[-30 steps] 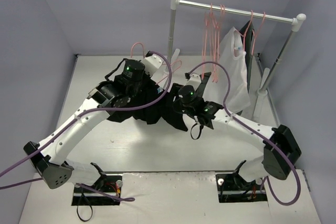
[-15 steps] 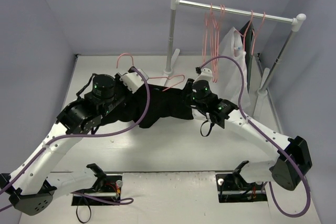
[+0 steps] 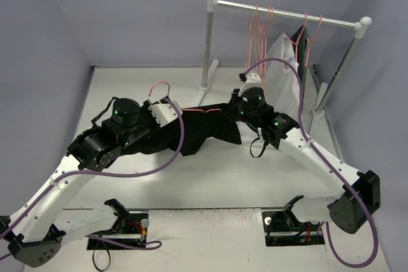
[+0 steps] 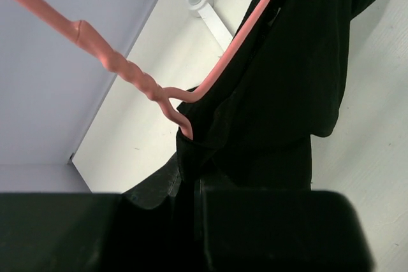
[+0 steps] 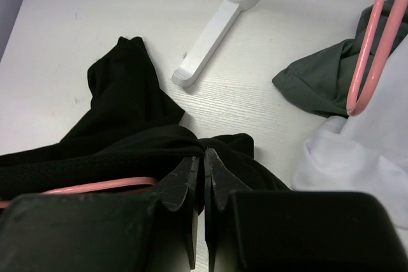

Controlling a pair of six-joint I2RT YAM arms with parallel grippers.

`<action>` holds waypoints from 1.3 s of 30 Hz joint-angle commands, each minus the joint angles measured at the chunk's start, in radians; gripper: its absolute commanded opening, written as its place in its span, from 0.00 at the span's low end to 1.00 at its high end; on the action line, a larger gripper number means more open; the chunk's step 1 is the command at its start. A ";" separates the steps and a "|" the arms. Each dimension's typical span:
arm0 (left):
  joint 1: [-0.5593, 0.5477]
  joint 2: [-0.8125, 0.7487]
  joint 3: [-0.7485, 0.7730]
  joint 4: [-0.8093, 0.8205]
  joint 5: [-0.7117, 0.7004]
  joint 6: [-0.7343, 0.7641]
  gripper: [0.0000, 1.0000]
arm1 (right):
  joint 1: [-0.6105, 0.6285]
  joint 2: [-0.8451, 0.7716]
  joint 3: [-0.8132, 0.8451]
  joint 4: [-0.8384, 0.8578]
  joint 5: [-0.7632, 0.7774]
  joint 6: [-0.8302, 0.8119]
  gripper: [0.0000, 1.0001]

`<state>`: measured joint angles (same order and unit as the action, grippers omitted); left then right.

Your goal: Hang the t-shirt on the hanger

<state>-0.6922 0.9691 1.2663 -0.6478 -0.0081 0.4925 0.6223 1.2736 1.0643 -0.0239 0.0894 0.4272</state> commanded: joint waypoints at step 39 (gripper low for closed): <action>0.013 0.028 -0.234 0.710 0.201 -0.226 0.00 | 0.096 0.129 0.442 -0.177 -0.123 -0.166 0.06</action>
<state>-0.6849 1.0507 1.0480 -0.1183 0.1607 0.3185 0.6886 1.3862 1.4607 -0.2320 -0.0093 0.2821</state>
